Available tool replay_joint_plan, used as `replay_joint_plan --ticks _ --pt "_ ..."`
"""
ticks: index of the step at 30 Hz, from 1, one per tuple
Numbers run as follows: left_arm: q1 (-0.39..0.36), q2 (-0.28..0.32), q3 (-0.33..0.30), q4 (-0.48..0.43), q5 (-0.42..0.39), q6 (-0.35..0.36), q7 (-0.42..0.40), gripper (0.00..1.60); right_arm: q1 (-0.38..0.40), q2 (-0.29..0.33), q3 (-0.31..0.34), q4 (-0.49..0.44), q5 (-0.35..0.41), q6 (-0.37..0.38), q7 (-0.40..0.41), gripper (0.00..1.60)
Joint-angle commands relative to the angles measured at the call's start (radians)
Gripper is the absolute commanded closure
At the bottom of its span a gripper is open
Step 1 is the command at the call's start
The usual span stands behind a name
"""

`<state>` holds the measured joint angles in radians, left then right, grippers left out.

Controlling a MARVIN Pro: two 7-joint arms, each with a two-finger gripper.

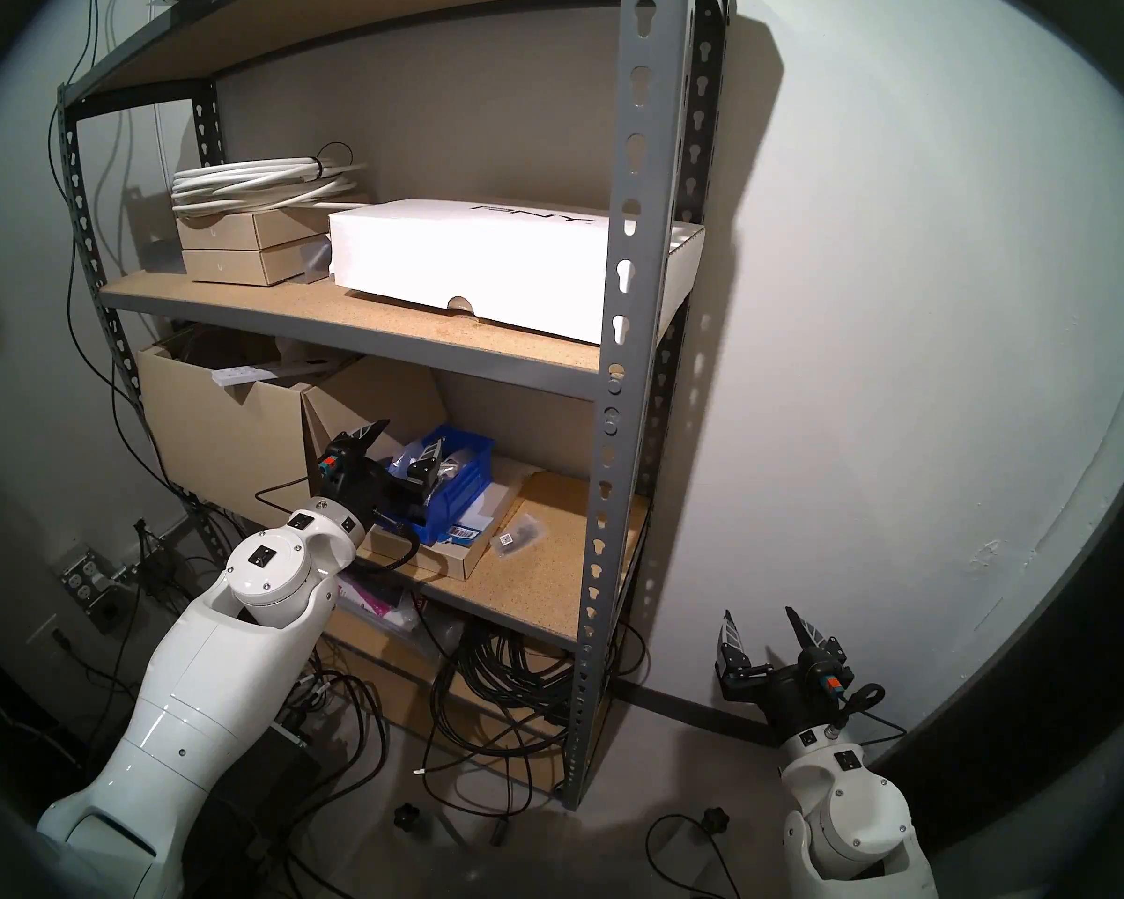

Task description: Organize the rack shelf by putting things into a case

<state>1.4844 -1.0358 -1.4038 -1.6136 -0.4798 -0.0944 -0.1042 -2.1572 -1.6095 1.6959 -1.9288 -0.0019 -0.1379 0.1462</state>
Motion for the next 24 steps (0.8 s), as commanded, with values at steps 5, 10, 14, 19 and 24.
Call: replay_joint_plan --ticks 5,10,14,19,24 --pt "0.1 -0.004 -0.032 -0.161 -0.037 -0.019 0.021 0.0 0.002 0.0 0.0 -0.019 0.0 -0.003 0.0 0.0" --pt "0.149 -0.001 -0.032 -0.218 -0.04 -0.017 0.032 0.0 0.002 0.0 0.0 -0.019 0.0 -0.003 0.0 0.0" --pt "0.19 0.002 -0.028 -0.268 -0.04 -0.008 0.044 0.0 0.002 0.0 0.0 -0.019 0.0 -0.003 0.0 0.0" --pt "0.221 0.005 -0.024 -0.311 -0.03 0.0 0.063 0.0 0.001 0.0 0.0 -0.02 0.0 -0.003 0.0 0.0" --pt "0.244 0.003 -0.005 -0.346 -0.022 0.007 0.073 0.0 0.001 0.0 0.0 -0.02 0.0 -0.003 0.0 0.0"
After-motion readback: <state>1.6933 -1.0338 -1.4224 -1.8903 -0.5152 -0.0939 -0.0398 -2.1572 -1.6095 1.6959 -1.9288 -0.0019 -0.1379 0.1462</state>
